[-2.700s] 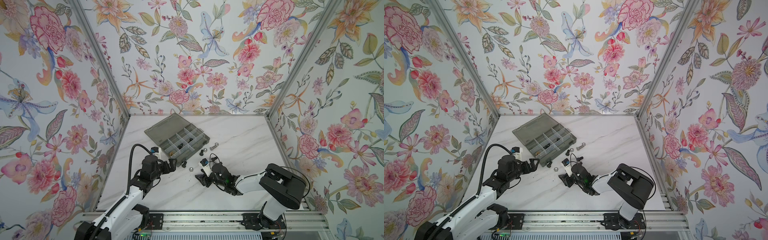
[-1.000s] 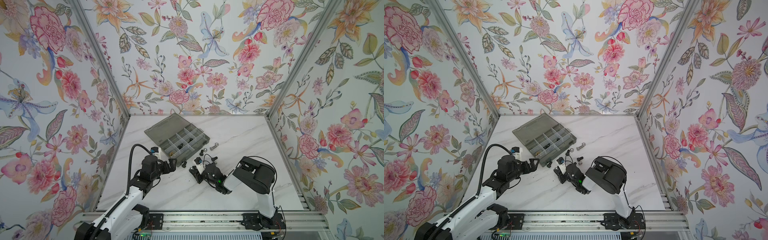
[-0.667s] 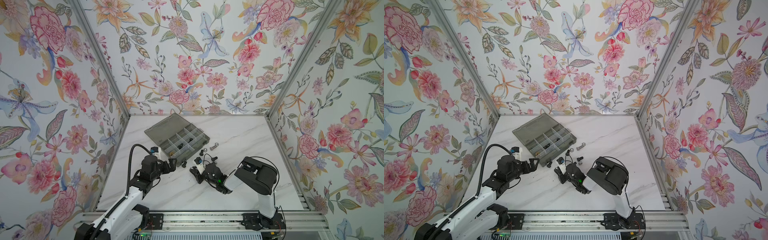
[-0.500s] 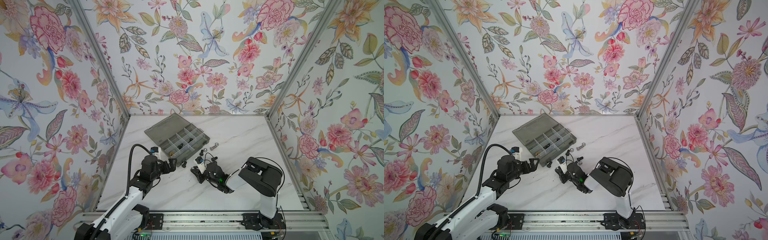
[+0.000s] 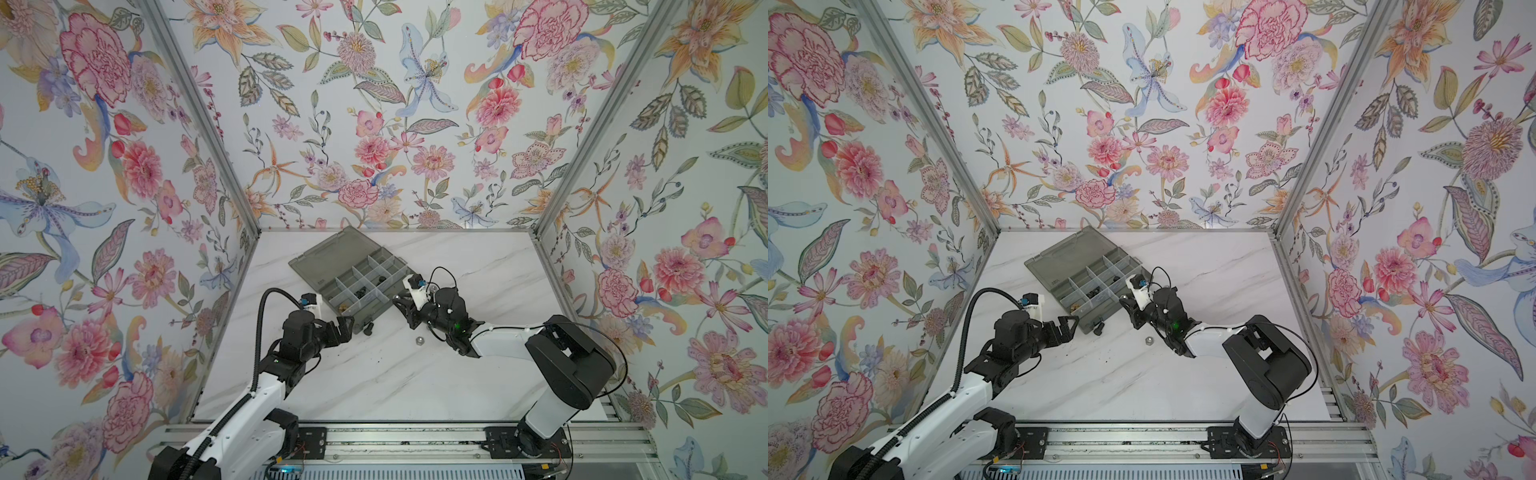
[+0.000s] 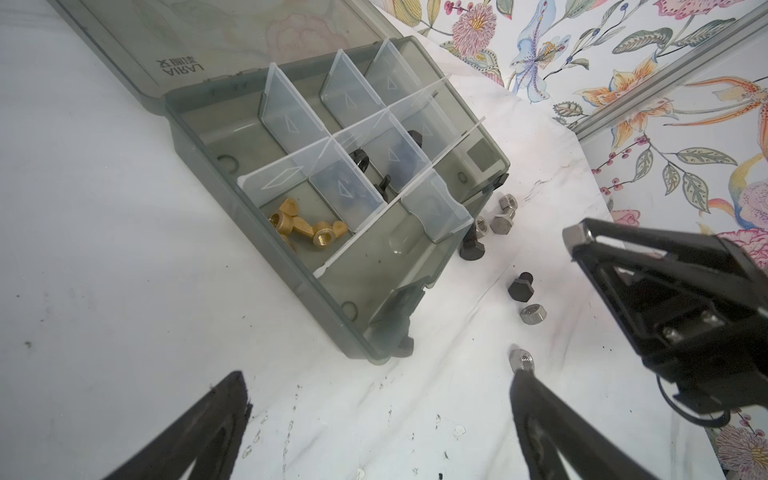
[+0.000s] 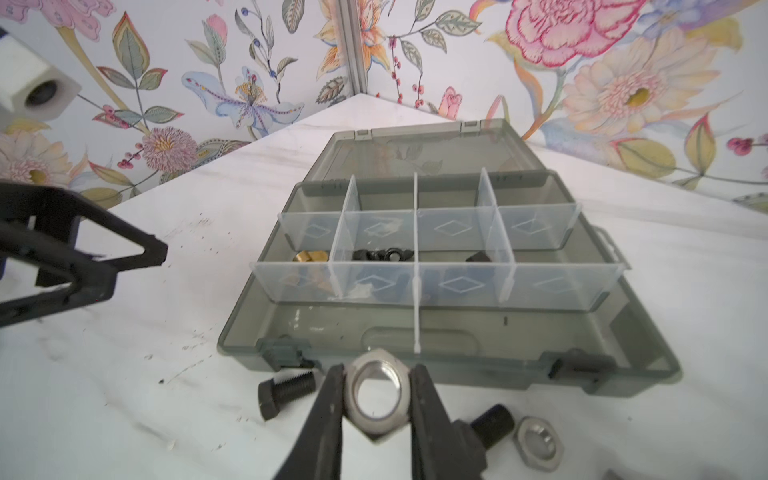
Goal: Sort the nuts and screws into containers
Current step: 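Lift the silver hex nut and carry it over the box compartments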
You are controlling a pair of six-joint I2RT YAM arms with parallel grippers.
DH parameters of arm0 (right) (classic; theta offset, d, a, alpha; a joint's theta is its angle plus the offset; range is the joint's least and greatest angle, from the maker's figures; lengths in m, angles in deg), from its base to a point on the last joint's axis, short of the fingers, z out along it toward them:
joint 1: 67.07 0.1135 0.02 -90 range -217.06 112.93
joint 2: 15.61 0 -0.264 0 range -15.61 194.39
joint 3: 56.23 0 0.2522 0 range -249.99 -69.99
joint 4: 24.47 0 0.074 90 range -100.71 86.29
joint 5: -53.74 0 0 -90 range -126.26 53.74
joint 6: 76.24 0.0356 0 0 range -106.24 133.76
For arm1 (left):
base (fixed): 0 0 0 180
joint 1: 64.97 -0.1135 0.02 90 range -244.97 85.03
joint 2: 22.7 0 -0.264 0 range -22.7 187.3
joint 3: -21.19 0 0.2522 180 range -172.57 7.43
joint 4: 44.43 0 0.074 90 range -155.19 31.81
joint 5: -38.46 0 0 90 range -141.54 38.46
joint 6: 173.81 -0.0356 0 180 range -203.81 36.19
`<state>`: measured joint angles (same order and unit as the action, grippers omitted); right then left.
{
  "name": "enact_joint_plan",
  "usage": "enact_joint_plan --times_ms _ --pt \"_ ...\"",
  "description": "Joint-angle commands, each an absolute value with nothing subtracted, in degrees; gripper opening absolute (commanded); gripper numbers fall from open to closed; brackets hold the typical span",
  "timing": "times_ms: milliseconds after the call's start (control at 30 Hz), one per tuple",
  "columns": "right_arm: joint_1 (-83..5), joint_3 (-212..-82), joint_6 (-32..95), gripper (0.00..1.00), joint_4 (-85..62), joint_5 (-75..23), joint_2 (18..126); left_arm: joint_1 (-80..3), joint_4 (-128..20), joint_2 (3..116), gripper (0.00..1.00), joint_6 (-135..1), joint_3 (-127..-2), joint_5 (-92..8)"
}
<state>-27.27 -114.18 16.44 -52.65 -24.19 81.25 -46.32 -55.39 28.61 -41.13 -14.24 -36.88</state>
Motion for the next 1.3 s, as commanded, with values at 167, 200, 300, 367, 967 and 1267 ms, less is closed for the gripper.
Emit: enact_joint_plan --times_ms 167,200,300,367,967,1267 --pt "-34.02 -129.34 12.39 0.01 -43.32 -18.10 89.39 -46.92 -52.98 28.61 0.99 -40.37 -13.24 -35.02" --pt "-34.63 -131.57 12.52 0.01 -42.52 -17.92 90.96 -47.01 -52.54 28.67 0.99 -40.14 -13.05 -34.69" --pt "-36.04 -137.96 13.45 0.01 -40.06 -17.56 96.25 -46.95 -51.40 28.80 0.99 -39.61 -12.78 -33.55" --pt "-36.69 -142.02 14.02 0.02 -38.13 -17.67 99.37 -46.95 -50.93 28.82 0.99 -39.53 -12.78 -32.95" --pt "-36.39 -155.11 14.18 0.14 -30.54 -20.26 111.40 -46.93 -50.00 27.86 0.99 -38.88 -11.90 -32.38" --pt "-36.37 -154.98 14.29 0.25 -29.36 -20.81 111.56 -46.89 -49.53 28.36 0.99 -38.85 -11.56 -32.29"
